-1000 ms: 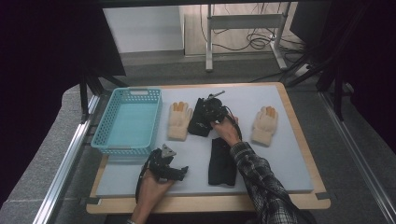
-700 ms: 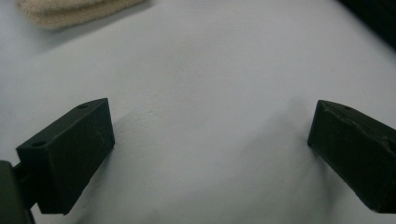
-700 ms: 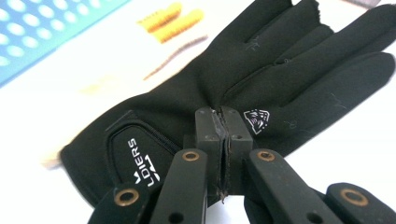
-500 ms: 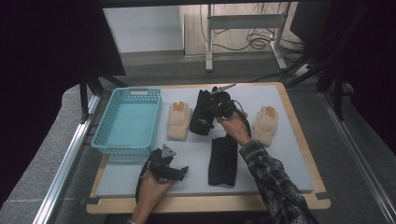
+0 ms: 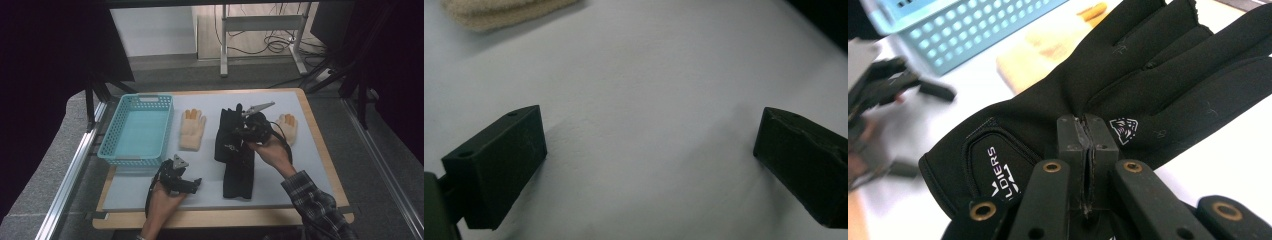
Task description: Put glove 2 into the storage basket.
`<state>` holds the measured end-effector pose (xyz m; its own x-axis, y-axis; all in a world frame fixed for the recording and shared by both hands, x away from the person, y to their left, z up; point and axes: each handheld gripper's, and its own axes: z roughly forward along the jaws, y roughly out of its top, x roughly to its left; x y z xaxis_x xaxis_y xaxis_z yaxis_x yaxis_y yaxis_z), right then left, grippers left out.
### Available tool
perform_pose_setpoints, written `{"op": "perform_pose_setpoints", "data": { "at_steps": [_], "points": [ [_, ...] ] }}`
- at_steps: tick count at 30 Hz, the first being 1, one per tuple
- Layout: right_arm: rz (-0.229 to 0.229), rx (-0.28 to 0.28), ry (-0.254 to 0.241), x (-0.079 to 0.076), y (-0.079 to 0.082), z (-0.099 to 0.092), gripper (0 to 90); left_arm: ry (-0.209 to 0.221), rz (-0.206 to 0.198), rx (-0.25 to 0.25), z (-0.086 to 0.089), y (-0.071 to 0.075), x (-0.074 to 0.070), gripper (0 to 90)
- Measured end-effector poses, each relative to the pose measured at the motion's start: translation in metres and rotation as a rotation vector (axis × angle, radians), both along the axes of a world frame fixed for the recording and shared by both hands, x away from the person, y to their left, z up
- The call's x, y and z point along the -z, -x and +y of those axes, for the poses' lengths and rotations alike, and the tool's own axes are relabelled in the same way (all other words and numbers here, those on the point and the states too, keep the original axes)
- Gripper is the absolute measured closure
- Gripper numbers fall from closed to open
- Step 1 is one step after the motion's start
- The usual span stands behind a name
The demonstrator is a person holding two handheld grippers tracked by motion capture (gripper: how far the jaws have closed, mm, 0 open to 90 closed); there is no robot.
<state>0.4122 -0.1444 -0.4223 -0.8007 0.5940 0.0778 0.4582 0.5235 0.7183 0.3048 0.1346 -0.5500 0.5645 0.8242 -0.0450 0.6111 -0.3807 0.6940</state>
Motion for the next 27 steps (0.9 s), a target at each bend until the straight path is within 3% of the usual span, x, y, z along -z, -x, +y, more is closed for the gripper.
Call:
{"op": "perform_pose_setpoints", "data": {
  "at_steps": [6, 12, 18, 23, 25, 27],
  "points": [
    [0.008, -0.016, 0.012, -0.004, 0.037, -0.026, 86.5, 0.003, -0.001, -0.004, 0.0, 0.0, 0.0, 0.9],
    [0.043, -0.022, 0.034, 0.011, 0.063, -0.039, 86.4, 0.003, -0.002, -0.003, 0.0, 0.0, 0.0, 0.9],
    [0.09, -0.01, 0.051, 0.035, 0.066, -0.037, 86.3, 0.002, -0.002, -0.003, 0.0, 0.0, 0.0, 0.9],
    [0.099, 0.028, 0.079, 0.057, 0.065, -0.028, 85.6, 0.0, -0.002, 0.0, 0.0, 0.0, 0.0, 0.9],
    [0.101, 0.034, 0.085, 0.066, 0.066, -0.025, 83.7, 0.003, 0.0, -0.003, 0.0, 0.0, 0.0, 1.0],
    [0.101, 0.034, 0.074, 0.072, 0.066, -0.023, 76.3, 0.001, 0.0, -0.002, 0.0, 0.0, 0.0, 1.0]
  ]
}}
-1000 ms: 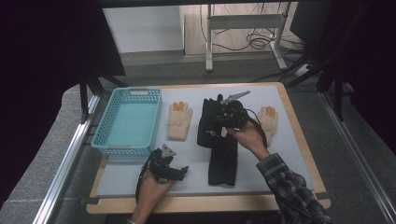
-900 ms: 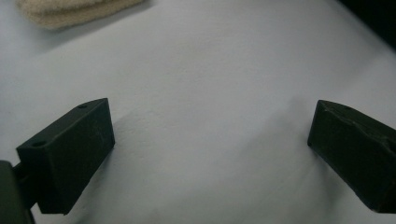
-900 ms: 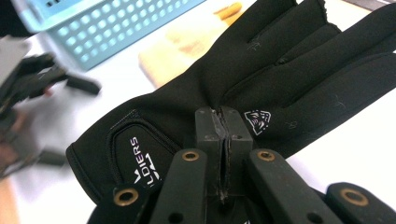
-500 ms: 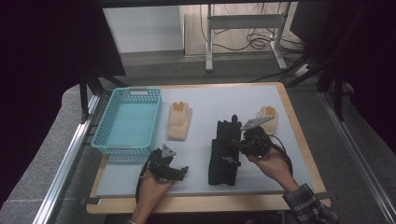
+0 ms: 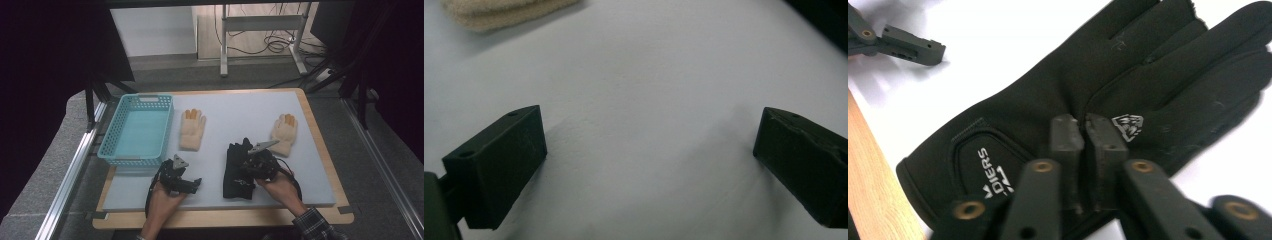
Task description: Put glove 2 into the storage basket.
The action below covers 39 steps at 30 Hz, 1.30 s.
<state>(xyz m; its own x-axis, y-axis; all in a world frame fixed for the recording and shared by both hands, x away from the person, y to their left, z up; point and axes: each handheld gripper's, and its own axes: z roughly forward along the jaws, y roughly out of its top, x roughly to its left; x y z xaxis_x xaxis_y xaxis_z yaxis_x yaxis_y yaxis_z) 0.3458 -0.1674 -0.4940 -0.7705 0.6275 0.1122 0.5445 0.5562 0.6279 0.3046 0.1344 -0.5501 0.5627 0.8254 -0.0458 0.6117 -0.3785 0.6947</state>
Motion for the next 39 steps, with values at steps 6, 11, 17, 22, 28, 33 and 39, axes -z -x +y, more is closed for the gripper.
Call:
{"op": "perform_pose_setpoints", "data": {
  "at_steps": [6, 11, 17, 22, 28, 33, 39],
  "points": [
    [-0.057, 0.012, -0.064, -0.017, -0.002, -0.013, 60.1, 0.002, 0.0, -0.001, 0.0, 0.0, 0.0, 1.0],
    [-0.078, 0.042, -0.091, -0.021, -0.004, -0.038, 52.3, 0.0, -0.001, -0.001, 0.0, 0.0, 0.0, 1.0],
    [-0.086, 0.053, -0.071, 0.003, 0.005, -0.055, 55.2, -0.002, -0.001, 0.0, 0.0, 0.0, 0.0, 0.9],
    [-0.049, 0.027, -0.099, 0.02, 0.015, -0.063, 81.7, -0.002, -0.001, 0.0, 0.0, 0.0, 0.0, 1.0],
    [-0.086, -0.042, -0.084, 0.035, 0.029, -0.052, 87.8, -0.002, -0.001, 0.0, 0.0, 0.0, 0.0, 0.9],
    [-0.097, -0.076, -0.085, 0.036, 0.03, -0.036, 87.7, -0.003, -0.001, 0.0, 0.0, 0.0, 0.0, 1.0],
    [-0.101, -0.085, -0.09, 0.038, 0.026, -0.018, 86.0, 0.001, -0.002, -0.002, 0.0, 0.0, 0.0, 0.9]
  ]
}}
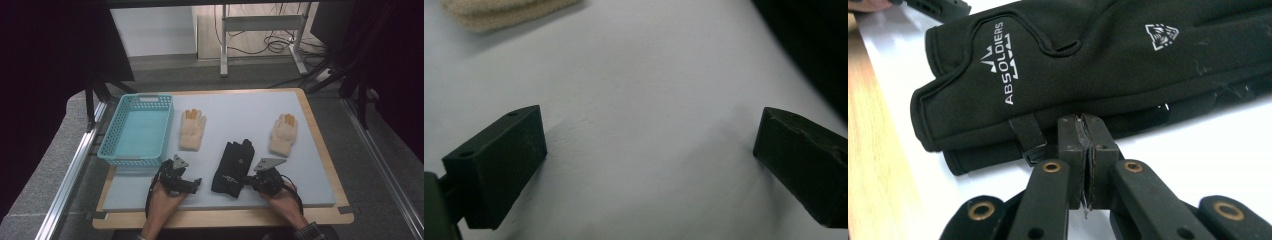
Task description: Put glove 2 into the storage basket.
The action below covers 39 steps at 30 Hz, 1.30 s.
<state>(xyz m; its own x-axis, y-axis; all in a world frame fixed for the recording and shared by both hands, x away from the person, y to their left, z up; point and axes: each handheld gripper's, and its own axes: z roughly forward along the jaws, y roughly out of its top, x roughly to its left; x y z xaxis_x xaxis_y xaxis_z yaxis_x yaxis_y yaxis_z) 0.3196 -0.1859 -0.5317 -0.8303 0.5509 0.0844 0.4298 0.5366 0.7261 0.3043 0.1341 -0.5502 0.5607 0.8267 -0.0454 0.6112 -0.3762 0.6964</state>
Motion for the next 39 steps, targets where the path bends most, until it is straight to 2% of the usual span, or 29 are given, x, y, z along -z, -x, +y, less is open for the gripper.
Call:
{"op": "perform_pose_setpoints", "data": {
  "at_steps": [14, 19, 21, 23, 27, 30, 31, 34, 39],
  "points": [
    [-0.035, 0.016, 0.007, 0.003, -0.012, 0.032, 82.6, 0.001, 0.0, 0.0, 0.0, 0.0, 0.0, 0.9],
    [-0.025, 0.008, 0.001, 0.001, -0.01, 0.029, 73.4, 0.002, 0.0, 0.0, 0.0, 0.0, 0.0, 0.9],
    [-0.049, 0.018, 0.009, -0.002, -0.008, 0.024, 68.7, 0.002, 0.0, 0.0, 0.0, 0.0, 0.0, 1.0],
    [-0.068, 0.037, -0.004, -0.007, -0.008, 0.015, 63.2, 0.002, 0.0, 0.0, 0.0, 0.0, 0.0, 0.9],
    [-0.118, 0.11, -0.017, -0.018, -0.008, -0.007, 50.7, 0.001, 0.001, 0.0, 0.0, 0.0, 0.0, 0.9],
    [-0.125, 0.147, -0.015, -0.021, -0.009, -0.018, 43.4, 0.001, 0.001, 0.0, 0.0, 0.0, 0.0, 0.9],
    [-0.133, 0.174, -0.006, -0.022, -0.01, -0.03, 36.1, 0.001, 0.001, 0.0, 0.0, 0.0, 0.0, 1.0],
    [-0.134, 0.22, 0.009, -0.019, -0.012, -0.049, 28.7, 0.0, 0.001, 0.001, 0.0, 0.0, 0.0, 0.9],
    [-0.127, 0.288, 0.031, -0.01, -0.013, -0.072, 21.8, -0.001, 0.001, 0.001, 0.0, 0.0, 0.0, 0.9]
  ]
}}
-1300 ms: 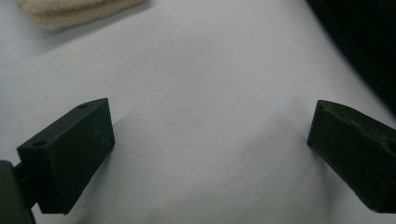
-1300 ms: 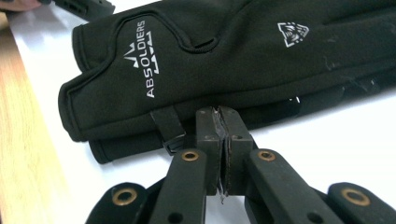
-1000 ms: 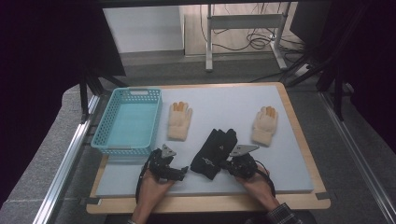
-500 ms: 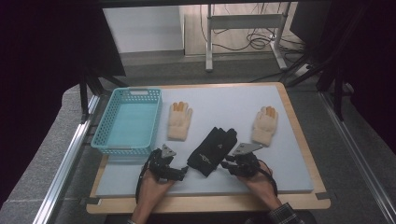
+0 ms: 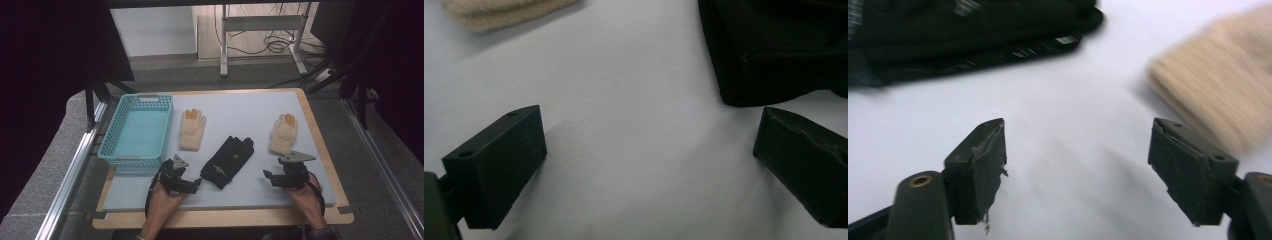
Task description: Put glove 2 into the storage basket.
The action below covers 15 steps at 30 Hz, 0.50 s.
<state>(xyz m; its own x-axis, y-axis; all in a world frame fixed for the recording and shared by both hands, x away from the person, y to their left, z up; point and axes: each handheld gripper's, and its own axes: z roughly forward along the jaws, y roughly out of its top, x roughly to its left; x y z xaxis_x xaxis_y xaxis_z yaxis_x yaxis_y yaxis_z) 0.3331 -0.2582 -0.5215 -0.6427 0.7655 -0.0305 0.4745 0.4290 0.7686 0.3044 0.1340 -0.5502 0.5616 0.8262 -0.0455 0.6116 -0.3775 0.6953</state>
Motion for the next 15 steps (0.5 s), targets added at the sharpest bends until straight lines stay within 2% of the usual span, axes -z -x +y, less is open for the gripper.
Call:
{"op": "perform_pose_setpoints", "data": {
  "at_steps": [6, 8, 10, 15],
  "points": [
    [0.012, 0.061, -0.002, 0.007, -0.001, -0.014, 17.9, -0.004, 0.0, 0.001, 0.0, 0.0, 0.0, 1.4],
    [0.006, 0.062, 0.018, 0.008, 0.0, -0.013, 17.8, -0.004, 0.002, 0.002, 0.0, 0.0, 0.0, 1.4],
    [0.022, 0.06, 0.058, 0.01, -0.001, -0.009, 17.0, -0.001, 0.004, 0.001, 0.0, 0.0, 0.0, 1.3],
    [0.03, 0.066, 0.053, 0.01, -0.003, -0.01, 16.1, 0.006, 0.001, 0.001, 0.001, 0.0, -0.001, 1.7]
  ]
}}
